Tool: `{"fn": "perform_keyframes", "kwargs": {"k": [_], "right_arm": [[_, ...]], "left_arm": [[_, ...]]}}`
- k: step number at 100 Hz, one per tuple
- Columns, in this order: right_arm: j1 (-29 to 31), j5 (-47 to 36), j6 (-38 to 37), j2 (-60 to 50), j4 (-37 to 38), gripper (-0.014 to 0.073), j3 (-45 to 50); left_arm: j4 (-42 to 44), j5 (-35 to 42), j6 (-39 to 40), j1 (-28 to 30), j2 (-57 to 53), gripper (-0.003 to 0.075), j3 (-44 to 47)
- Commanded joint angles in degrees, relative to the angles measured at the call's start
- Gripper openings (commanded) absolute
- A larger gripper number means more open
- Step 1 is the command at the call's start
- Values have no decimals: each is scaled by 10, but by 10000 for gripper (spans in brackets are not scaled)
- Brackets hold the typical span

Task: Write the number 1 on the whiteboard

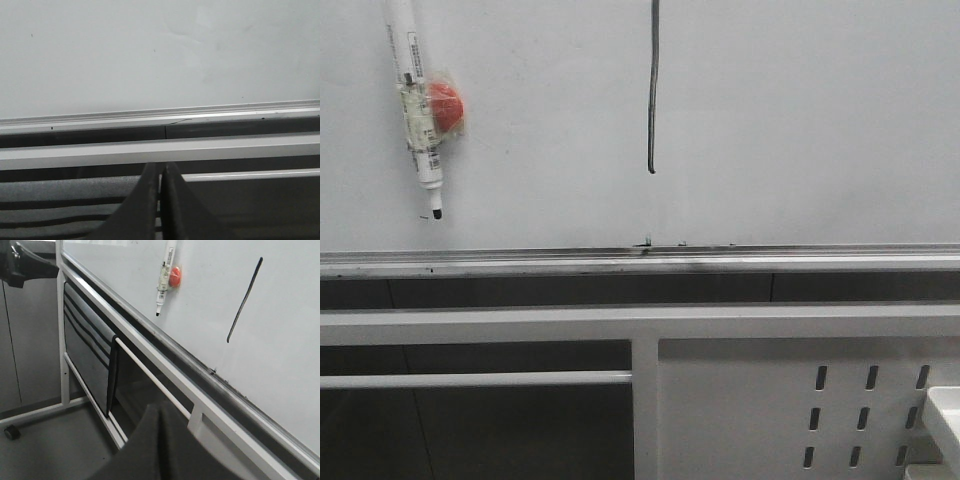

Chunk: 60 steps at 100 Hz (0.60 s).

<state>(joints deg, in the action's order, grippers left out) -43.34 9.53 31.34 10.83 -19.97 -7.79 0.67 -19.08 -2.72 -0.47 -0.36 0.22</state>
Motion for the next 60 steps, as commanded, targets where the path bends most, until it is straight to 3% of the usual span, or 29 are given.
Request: {"fn": "perform_keyframes", "kwargs": {"k": [1, 15, 33, 39, 54, 60], "right_arm": [[10, -101, 2, 3, -43, -69, 14], [51, -208, 2, -30, -107, -69, 94], [179, -140, 3, -48, -96, -69, 90], [228, -107, -24, -62, -53, -69, 90], [323, -25, -225, -101, 118, -69, 90], [356, -2, -260, -116, 154, -69, 90]], "left_arm": [[-1, 37, -1, 0, -12, -20, 20], [-1, 37, -1, 0, -12, -20, 20], [-2, 38, -1, 0, -12, -20, 20], [-2, 38, -1, 0, -12, -20, 20], [-2, 38, -1, 0, -12, -20, 20], [-2, 38, -1, 0, -12, -20, 20]]}}
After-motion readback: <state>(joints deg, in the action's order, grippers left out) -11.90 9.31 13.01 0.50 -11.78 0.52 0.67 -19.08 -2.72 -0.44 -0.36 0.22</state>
